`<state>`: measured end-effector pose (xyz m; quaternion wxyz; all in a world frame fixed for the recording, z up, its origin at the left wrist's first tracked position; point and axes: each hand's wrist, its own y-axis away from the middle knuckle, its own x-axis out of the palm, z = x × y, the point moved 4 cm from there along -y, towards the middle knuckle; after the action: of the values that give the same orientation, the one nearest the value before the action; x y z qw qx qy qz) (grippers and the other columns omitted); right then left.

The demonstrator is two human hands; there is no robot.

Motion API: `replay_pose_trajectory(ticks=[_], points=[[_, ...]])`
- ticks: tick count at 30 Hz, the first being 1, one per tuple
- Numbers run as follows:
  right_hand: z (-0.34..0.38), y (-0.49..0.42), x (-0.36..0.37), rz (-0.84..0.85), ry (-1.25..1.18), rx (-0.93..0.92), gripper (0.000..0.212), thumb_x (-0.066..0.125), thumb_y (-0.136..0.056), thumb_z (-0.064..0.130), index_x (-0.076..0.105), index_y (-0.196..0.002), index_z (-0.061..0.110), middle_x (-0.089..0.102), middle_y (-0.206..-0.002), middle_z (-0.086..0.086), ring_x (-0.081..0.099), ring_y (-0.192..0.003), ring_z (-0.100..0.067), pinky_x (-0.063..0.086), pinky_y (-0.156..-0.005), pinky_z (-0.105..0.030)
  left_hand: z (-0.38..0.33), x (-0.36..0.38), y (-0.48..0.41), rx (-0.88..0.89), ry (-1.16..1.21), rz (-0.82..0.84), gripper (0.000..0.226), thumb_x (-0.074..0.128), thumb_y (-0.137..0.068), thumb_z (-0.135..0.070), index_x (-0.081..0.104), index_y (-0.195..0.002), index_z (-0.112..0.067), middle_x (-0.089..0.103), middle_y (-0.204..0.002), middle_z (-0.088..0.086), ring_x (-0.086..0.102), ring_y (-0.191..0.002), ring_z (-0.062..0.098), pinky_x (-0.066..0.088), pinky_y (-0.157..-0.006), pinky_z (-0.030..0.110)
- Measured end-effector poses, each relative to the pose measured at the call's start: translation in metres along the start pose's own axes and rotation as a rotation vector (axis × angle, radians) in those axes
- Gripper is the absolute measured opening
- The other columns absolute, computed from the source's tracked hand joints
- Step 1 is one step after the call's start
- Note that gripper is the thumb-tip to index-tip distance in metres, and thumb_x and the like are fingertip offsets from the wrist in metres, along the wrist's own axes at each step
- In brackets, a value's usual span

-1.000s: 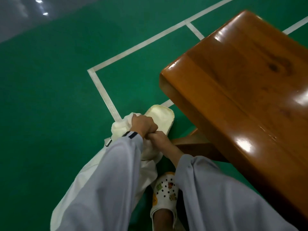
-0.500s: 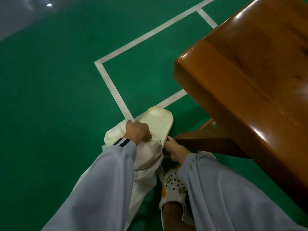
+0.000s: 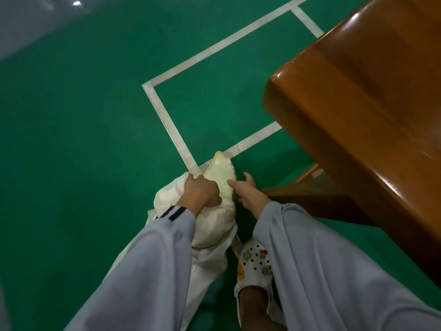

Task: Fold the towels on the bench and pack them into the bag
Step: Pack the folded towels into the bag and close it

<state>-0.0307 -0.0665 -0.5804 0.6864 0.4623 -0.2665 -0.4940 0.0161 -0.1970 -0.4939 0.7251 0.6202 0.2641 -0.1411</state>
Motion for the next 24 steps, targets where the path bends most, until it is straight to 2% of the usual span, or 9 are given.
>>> replay_pose_trajectory(ticks=[3, 5, 10, 13, 15, 17, 19, 22, 24], points=[[0.024, 0.019, 0.014, 0.038, 0.411, -0.225, 0.013, 0.059, -0.09, 0.011, 0.07, -0.096, 0.016, 0.068, -0.097, -0.007, 0.065, -0.094, -0.028, 0.057, -0.079, -0.038, 0.0, 0.002, 0.001, 0.023, 0.021, 0.003, 0.048, 0.04, -0.097, -0.055, 0.066, -0.129, -0.031, 0.063, -0.134, 0.004, 0.045, -0.133, 0.028, 0.017, -0.117, 0.058], [0.024, 0.036, 0.017, 0.015, 0.57, -0.431, 0.024, 0.055, -0.087, 0.005, 0.06, -0.067, 0.017, 0.056, -0.072, -0.003, 0.057, -0.076, -0.025, 0.043, -0.061, -0.031, 0.0, 0.001, 0.0, 0.034, 0.085, -0.046, 0.048, 0.038, -0.096, -0.056, 0.065, -0.129, -0.032, 0.064, -0.133, 0.003, 0.048, -0.131, 0.027, 0.017, -0.117, 0.058], [0.023, 0.086, -0.016, 0.101, 0.832, -0.797, 0.02, 0.05, -0.084, 0.015, 0.068, -0.079, 0.009, 0.053, -0.077, -0.005, 0.052, -0.074, -0.026, 0.033, -0.057, -0.027, 0.007, -0.009, 0.027, 0.061, 0.456, -0.2, 0.054, 0.048, -0.086, -0.064, 0.067, -0.107, -0.018, 0.069, -0.118, 0.013, 0.06, -0.118, 0.03, 0.037, -0.108, 0.043], [0.042, 0.116, -0.01, 0.263, 1.032, -1.038, 0.032, 0.05, -0.084, 0.023, 0.073, -0.091, 0.002, 0.06, -0.084, -0.01, 0.056, -0.074, -0.027, 0.048, -0.064, -0.035, 0.042, -0.027, 0.04, -0.267, 1.211, -0.52, 0.059, 0.03, -0.093, -0.045, 0.067, -0.084, -0.001, 0.071, -0.098, 0.02, 0.065, -0.097, 0.039, 0.045, -0.081, 0.038], [0.04, 0.134, 0.006, 0.378, 1.201, -1.241, 0.021, 0.058, -0.085, 0.01, 0.073, -0.096, 0.001, 0.061, -0.09, -0.013, 0.058, -0.072, -0.03, 0.052, -0.064, -0.04, 0.068, -0.035, 0.048, -0.506, 1.541, -0.581, 0.084, 0.022, -0.101, -0.064, 0.076, -0.082, -0.003, 0.073, -0.089, 0.011, 0.066, -0.088, 0.033, 0.046, -0.081, 0.036], [0.033, 0.144, 0.015, 0.427, 1.321, -1.376, 0.019, 0.06, -0.087, 0.009, 0.071, -0.099, 0.0, 0.061, -0.093, -0.014, 0.059, -0.069, -0.033, 0.053, -0.06, -0.042, 0.073, -0.045, 0.052, -0.446, 1.468, -0.468, 0.073, 0.049, -0.091, -0.074, 0.076, -0.088, -0.006, 0.072, -0.086, 0.005, 0.065, -0.082, 0.026, 0.047, -0.073, 0.033], [0.032, 0.149, 0.018, 0.433, 1.394, -1.44, 0.019, 0.06, -0.088, 0.009, 0.068, -0.103, 0.0, 0.061, -0.095, -0.016, 0.06, -0.069, -0.035, 0.053, -0.06, -0.043, 0.069, -0.05, 0.058, -0.33, 1.089, -0.355, 0.039, 0.077, -0.08, -0.042, 0.069, -0.104, -0.013, 0.071, -0.099, 0.007, 0.066, -0.089, 0.026, 0.052, -0.072, 0.032], [0.027, 0.149, 0.015, 0.483, 1.474, -1.379, 0.027, 0.057, -0.088, 0.015, 0.067, -0.111, 0.007, 0.062, -0.1, -0.012, 0.06, -0.08, -0.03, 0.054, -0.071, -0.04, 0.06, -0.039, 0.068, -0.239, 0.7, -0.268, 0.034, 0.06, -0.081, -0.017, 0.069, -0.113, -0.027, 0.07, -0.118, 0.004, 0.063, -0.112, 0.03, 0.045, -0.103, 0.041], [0.031, 0.145, 0.01, 0.476, 1.327, -1.164, 0.031, 0.049, -0.09, 0.024, 0.071, -0.11, 0.012, 0.068, -0.099, -0.01, 0.061, -0.084, -0.027, 0.053, -0.077, -0.039, 0.053, -0.03, 0.081, -0.214, 0.559, -0.275, 0.038, 0.056, -0.084, -0.015, 0.068, -0.118, -0.029, 0.07, -0.121, 0.002, 0.062, -0.116, 0.028, 0.034, -0.106, 0.041]])
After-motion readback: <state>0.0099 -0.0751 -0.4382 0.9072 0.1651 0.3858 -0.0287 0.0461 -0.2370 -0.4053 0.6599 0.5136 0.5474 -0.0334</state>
